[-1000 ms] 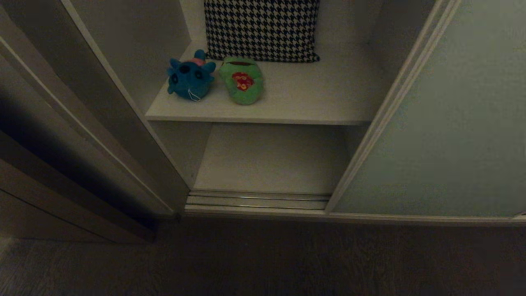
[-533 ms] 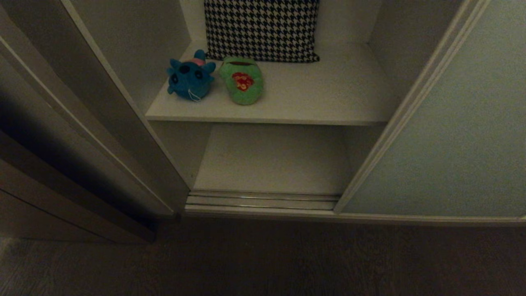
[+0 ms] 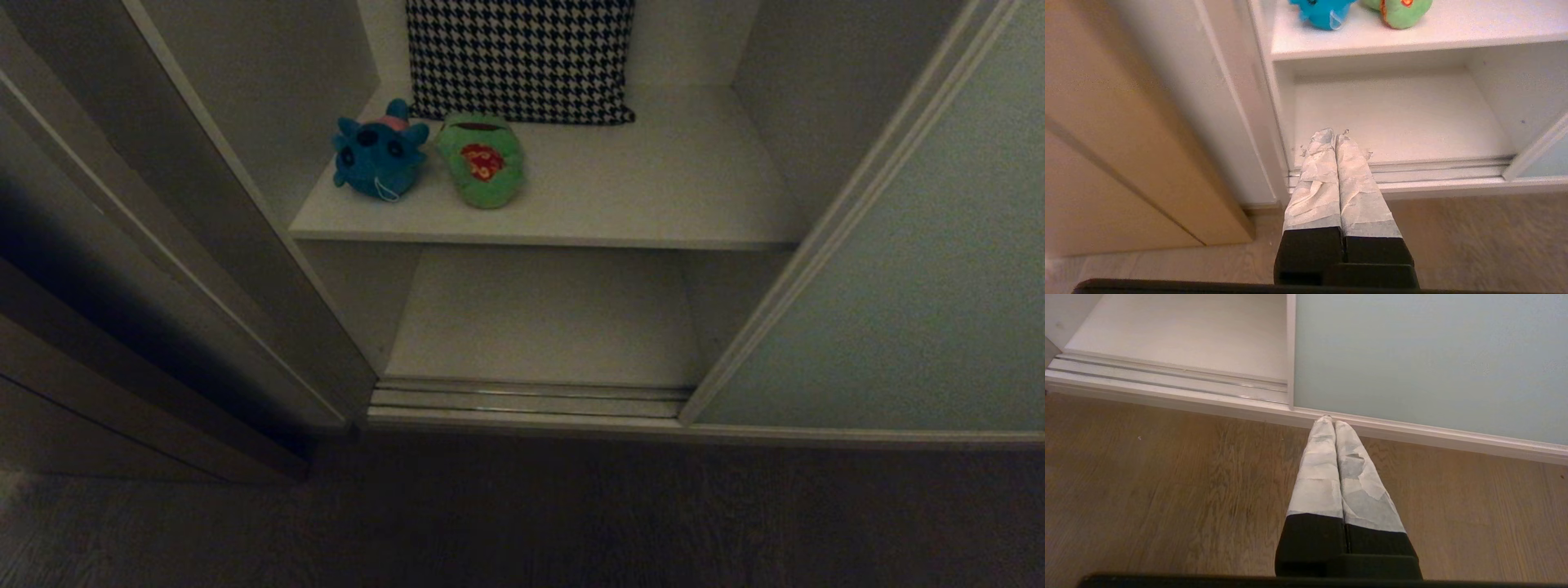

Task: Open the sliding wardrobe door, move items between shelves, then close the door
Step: Open the door, then place the blue doll on the lower shelf

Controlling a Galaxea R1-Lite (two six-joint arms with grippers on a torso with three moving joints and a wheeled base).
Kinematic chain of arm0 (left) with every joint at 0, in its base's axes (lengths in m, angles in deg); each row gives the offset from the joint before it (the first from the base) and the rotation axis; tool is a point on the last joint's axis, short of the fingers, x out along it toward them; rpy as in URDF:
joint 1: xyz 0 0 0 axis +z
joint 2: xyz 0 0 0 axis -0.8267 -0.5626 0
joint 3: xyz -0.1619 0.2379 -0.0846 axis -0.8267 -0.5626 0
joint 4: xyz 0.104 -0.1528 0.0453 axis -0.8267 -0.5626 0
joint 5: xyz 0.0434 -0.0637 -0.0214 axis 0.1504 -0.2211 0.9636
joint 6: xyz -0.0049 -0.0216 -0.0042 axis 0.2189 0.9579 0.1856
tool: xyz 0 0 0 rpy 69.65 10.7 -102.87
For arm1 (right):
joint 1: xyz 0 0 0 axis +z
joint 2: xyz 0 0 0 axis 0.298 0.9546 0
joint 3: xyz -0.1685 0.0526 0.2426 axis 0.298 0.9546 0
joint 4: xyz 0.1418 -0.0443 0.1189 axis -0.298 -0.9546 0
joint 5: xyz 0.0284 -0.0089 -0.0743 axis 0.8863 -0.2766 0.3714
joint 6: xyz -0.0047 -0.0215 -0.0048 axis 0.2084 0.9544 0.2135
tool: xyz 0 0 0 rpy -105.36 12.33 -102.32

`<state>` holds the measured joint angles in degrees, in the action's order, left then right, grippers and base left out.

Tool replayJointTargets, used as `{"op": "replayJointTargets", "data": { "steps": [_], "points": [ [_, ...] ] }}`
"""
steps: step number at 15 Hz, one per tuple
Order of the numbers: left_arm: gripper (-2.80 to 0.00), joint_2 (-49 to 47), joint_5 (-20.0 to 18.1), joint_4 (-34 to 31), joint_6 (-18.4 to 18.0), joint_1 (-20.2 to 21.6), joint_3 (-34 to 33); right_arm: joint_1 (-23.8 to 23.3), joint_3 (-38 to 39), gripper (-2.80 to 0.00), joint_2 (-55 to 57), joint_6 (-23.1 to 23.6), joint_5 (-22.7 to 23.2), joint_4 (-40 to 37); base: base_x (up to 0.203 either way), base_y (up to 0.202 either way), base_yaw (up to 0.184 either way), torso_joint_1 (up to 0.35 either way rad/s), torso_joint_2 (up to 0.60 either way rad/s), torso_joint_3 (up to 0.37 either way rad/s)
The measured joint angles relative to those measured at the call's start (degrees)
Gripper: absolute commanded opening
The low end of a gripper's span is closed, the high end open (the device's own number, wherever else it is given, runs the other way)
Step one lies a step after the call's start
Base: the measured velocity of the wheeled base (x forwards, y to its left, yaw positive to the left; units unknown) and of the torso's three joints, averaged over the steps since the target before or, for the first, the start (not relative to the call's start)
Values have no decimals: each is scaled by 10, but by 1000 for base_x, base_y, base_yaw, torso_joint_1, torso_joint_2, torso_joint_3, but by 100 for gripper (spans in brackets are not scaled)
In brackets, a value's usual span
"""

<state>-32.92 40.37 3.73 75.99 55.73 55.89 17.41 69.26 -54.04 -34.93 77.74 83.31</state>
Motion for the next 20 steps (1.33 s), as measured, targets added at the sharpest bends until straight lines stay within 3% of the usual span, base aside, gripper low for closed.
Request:
{"op": "replayJointTargets", "data": {
  "steps": [4,8,9,13,17,20],
  "points": [
    [-280,-260,-10,1,-11,-4,179,0,0,-280,0,0,0,0,0,0,0,0,0,0],
    [-280,-525,-13,-3,-19,-6,434,0,0,-280,0,0,0,0,0,0,0,0,0,0],
    [0,-582,-13,-2,-20,-7,485,0,0,-280,0,0,0,0,0,0,0,0,0,0],
    [0,-746,-9,-4,-14,-14,589,0,0,-280,0,0,0,0,0,0,0,0,0,0],
    [0,-835,-7,2,48,-29,649,0,0,-280,0,0,0,0,0,0,0,0,0,0],
    [0,-877,16,2,64,-37,698,0,0,-280,0,0,0,0,0,0,0,0,0,0]
  ]
}}
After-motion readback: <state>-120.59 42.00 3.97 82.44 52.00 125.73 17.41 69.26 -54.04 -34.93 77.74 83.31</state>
